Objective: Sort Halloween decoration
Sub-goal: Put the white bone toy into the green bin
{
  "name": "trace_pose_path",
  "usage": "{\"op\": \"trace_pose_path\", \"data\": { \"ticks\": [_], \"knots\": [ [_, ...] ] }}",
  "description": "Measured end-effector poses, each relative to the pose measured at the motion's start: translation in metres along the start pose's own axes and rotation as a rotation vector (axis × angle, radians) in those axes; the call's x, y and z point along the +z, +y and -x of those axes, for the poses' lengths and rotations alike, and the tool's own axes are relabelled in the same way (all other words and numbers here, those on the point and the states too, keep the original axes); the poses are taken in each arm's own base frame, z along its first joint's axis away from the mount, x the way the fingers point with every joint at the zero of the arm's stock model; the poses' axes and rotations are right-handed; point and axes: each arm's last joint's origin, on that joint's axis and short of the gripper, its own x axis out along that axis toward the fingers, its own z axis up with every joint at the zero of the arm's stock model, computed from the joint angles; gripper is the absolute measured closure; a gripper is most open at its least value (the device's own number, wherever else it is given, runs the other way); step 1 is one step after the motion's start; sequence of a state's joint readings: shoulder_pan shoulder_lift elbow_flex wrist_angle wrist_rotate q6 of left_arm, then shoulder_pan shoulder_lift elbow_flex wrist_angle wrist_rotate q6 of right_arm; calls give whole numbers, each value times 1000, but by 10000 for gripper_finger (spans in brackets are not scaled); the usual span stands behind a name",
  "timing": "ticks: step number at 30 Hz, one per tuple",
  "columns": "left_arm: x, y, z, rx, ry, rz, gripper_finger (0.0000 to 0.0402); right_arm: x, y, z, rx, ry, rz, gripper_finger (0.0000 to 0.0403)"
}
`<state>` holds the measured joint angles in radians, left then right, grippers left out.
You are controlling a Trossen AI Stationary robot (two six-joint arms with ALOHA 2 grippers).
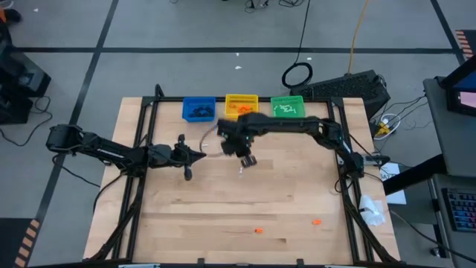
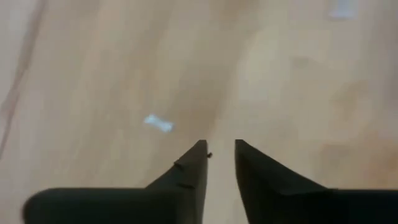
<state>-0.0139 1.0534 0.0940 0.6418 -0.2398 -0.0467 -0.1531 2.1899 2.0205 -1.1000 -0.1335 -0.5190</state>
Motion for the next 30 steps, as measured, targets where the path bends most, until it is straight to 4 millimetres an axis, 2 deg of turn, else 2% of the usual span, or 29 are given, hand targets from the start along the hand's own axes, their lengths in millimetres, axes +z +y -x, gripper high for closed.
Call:
{"op": "trace_pose_path", "data": {
  "ticks": [5,10,15,30],
  "knots": [
    [0,0,0,0,0,0,402,1,35,-29,65,59,202,276],
    [0,0,0,0,0,0,402,-3,42,-54,22,54,287,256],
    [0,0,0,0,0,-1,402,-8,42,-66,4,47,344,264],
    [0,0,0,1,0,-1,402,-14,44,-84,27,-11,359,300]
  ]
}}
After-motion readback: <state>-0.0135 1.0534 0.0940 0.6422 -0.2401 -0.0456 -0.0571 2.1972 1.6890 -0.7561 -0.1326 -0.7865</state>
